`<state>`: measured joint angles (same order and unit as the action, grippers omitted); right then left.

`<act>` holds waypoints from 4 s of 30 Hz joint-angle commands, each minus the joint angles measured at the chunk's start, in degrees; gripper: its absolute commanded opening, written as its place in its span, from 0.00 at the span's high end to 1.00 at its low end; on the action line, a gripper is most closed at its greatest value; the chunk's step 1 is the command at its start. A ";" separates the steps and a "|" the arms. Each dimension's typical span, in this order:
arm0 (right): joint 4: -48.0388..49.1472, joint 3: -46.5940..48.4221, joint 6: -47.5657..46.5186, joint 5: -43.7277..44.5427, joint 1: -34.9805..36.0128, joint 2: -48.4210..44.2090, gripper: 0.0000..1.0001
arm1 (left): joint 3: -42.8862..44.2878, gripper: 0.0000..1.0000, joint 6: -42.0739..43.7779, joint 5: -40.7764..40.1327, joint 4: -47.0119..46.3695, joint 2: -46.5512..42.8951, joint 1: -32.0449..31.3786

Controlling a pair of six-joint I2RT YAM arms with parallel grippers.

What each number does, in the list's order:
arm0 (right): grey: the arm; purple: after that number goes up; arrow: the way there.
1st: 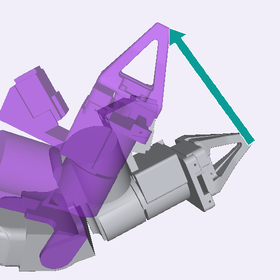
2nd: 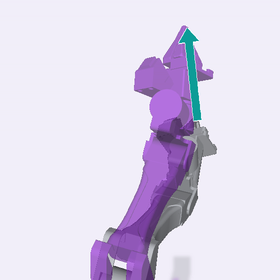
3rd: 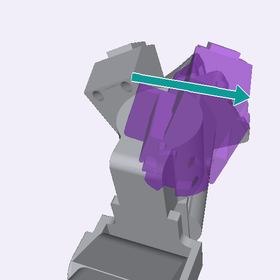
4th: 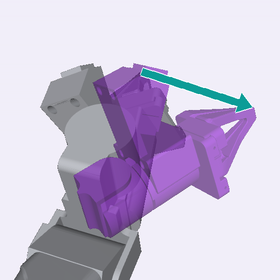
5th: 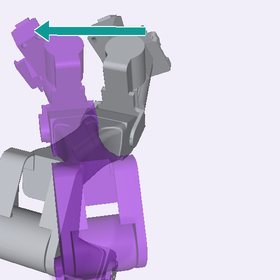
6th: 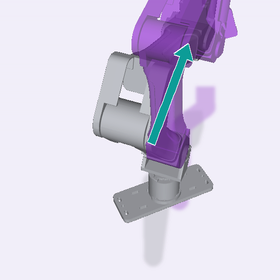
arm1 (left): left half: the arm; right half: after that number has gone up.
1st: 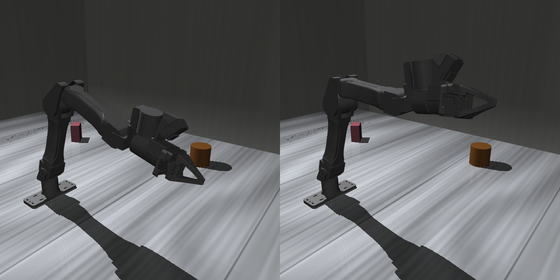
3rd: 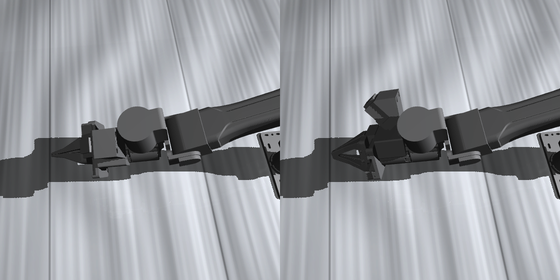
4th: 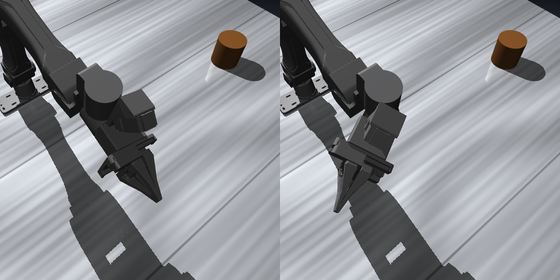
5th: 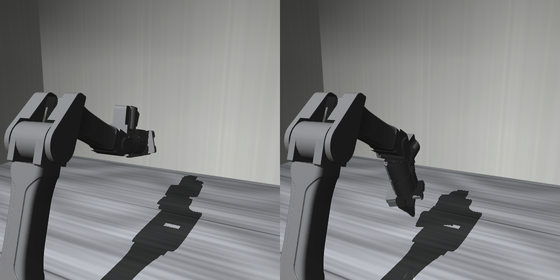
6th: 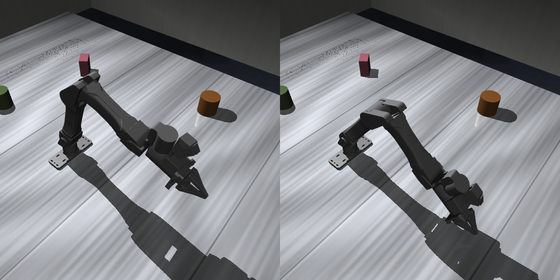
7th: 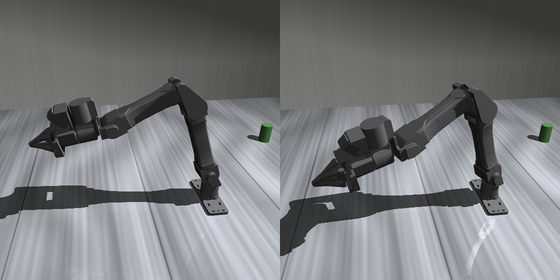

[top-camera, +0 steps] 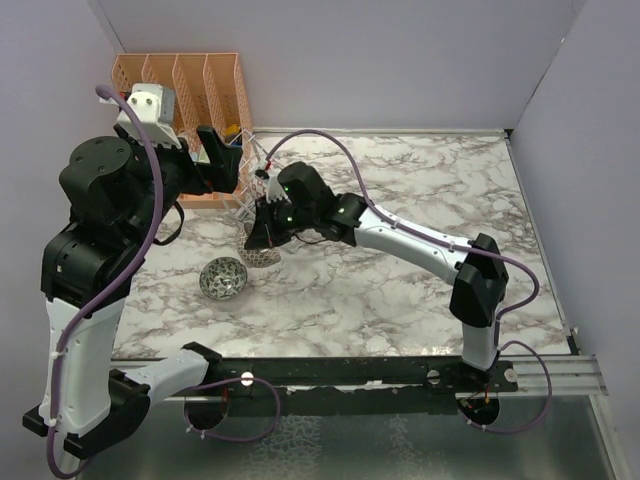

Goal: Load the bowls into the dish rack

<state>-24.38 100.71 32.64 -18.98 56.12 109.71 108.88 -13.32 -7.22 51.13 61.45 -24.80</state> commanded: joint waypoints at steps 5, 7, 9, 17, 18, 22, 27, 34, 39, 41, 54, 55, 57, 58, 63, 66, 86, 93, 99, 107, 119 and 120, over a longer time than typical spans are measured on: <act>31.14 -6.05 22.49 -7.53 -6.90 -6.59 0.99 | 4.22 0.01 1.10 -0.79 -0.72 0.33 -0.18; 37.38 -7.11 26.70 -6.35 -8.28 -5.98 0.99 | 4.48 0.01 1.11 -0.43 -0.78 0.50 -0.21; 43.54 -7.16 30.61 -5.09 -9.29 -4.46 0.99 | 4.60 0.01 1.11 -0.10 -0.83 0.58 -0.18; 64.59 -9.30 49.15 8.33 -11.34 2.58 0.99 | 5.55 0.01 0.93 0.31 -0.25 0.55 -0.18; 67.28 -9.53 51.74 9.88 -11.50 3.84 0.99 | 5.55 0.01 0.94 0.43 -0.15 0.56 -0.19; 71.79 -7.63 60.24 14.42 -11.58 9.05 0.99 | 5.34 0.01 1.22 0.63 0.43 0.55 -0.22; 77.60 -8.34 64.42 23.45 -11.51 11.38 0.99 | 4.88 0.01 1.33 0.92 0.57 0.58 -0.18; 77.25 -8.07 66.59 26.67 -11.57 13.70 0.99 | 3.65 0.01 1.75 1.42 0.54 0.34 -0.17; 77.28 -9.92 68.86 27.93 -11.56 14.41 0.99 | 3.10 0.01 1.95 1.33 0.38 0.18 -0.16; 78.29 -10.17 69.79 27.82 -11.54 15.12 0.99 | 2.89 0.01 2.00 1.34 0.49 0.10 -0.21; 78.29 -11.45 72.00 27.06 -11.54 17.84 0.99 | 2.29 0.01 2.35 0.90 0.63 -0.19 -0.54; 78.57 -11.37 72.45 26.83 -11.56 18.36 0.99 | 2.17 0.01 2.34 0.90 0.67 -0.19 -0.52; 78.64 -10.88 72.83 26.10 -11.51 19.20 0.99 | 2.06 0.01 2.34 0.83 0.67 -0.19 -0.52; 78.59 -10.48 72.87 25.61 -11.56 19.62 0.99 | 2.01 0.01 2.40 0.81 0.69 -0.15 -0.52; 78.11 -10.14 73.02 23.96 -11.56 20.65 0.96 | 1.98 0.01 2.34 0.72 0.68 -0.18 -0.52; 77.84 -11.30 73.31 24.01 -11.52 20.33 0.94 | 1.88 0.01 2.35 0.72 0.62 -0.11 -0.52; 68.72 -16.02 74.21 21.50 -11.51 13.48 0.55 | 2.82 0.01 1.75 0.79 0.22 0.65 -0.60; 66.24 -20.54 74.31 20.90 -11.55 9.58 0.54 | 2.56 0.01 1.07 0.79 -0.05 0.73 -0.58; 61.56 -24.52 71.56 19.88 -11.49 4.14 0.52 | 2.78 0.01 0.84 0.72 -0.07 0.96 -0.59; 46.43 -23.08 58.24 15.12 -11.47 -3.87 0.46 | 3.47 0.01 0.86 0.72 0.00 1.53 -0.63; 3.95 1.50 14.97 1.65 -3.41 1.82 0.26 | 5.30 0.01 1.41 -2.85 -0.29 0.89 -0.59; 0.90 4.32 12.05 0.83 -2.13 3.29 0.25 | 5.18 0.01 1.37 -3.11 -0.62 0.67 -0.52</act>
<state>-4.99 95.77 64.07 -10.76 49.21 107.92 113.03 -12.21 -7.68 51.90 63.42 -25.26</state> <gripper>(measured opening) 0.736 0.992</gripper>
